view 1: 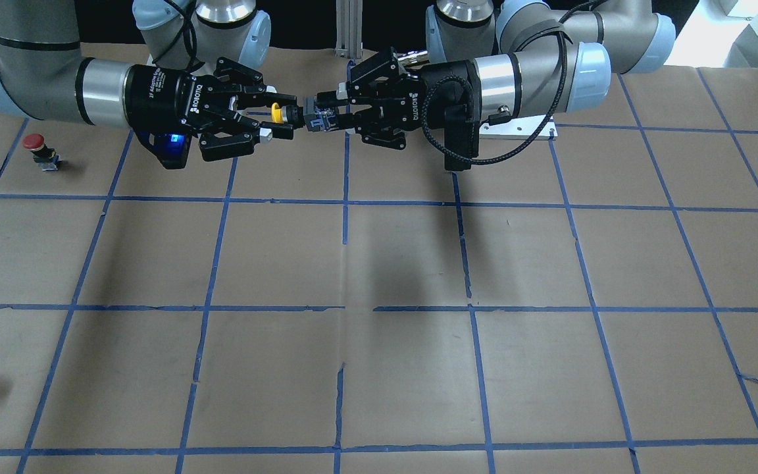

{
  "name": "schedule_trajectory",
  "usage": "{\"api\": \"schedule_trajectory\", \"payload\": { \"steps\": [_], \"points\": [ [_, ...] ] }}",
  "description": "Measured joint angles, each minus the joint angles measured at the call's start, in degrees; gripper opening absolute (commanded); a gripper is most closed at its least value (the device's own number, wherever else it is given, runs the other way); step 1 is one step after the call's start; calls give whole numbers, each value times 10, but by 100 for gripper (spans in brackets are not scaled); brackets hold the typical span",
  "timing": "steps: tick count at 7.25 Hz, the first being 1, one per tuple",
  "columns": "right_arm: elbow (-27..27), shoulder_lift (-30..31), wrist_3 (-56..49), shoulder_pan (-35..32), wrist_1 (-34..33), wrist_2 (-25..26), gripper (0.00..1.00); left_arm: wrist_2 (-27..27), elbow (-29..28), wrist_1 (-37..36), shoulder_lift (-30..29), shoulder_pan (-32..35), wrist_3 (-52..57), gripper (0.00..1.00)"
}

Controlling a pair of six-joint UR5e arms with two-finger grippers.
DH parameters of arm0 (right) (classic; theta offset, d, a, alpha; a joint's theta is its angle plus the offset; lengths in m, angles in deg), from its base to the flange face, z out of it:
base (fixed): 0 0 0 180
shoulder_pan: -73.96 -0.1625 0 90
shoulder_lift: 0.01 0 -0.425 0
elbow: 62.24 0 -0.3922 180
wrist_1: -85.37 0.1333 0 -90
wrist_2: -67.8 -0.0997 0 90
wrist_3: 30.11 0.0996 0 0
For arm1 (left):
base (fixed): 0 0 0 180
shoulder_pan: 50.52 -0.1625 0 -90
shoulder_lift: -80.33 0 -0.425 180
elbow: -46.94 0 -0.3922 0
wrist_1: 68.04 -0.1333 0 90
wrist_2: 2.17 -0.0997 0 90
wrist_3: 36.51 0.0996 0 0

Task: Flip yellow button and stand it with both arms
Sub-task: 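Bring the right gripper onto the yellow button held by the left gripper and close, then open the left gripper and pull it back while the right gripper carries the button away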

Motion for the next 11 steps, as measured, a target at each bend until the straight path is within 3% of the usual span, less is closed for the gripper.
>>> {"api": "schedule_trajectory", "payload": {
  "steps": [1, 5, 6, 9, 11],
  "points": [
    [0, 0, 0, 0, 0, 0, 2, -1, 0, 0, -1, 0, -3, 100],
    [11, -1, 7, 5, 0, 7, 1, -1, -7, 0, 0, -3, -41, 100],
    [30, -4, 10, 19, -3, 38, 1, -7, -13, 0, 1, -10, -48, 100],
    [102, -16, 5, 104, -61, 253, 1, -85, -33, 10, -2, -51, -62, 100],
    [130, -19, -26, 117, -154, 382, 1, -223, -45, 13, -16, -61, -59, 100]
  ]
}}
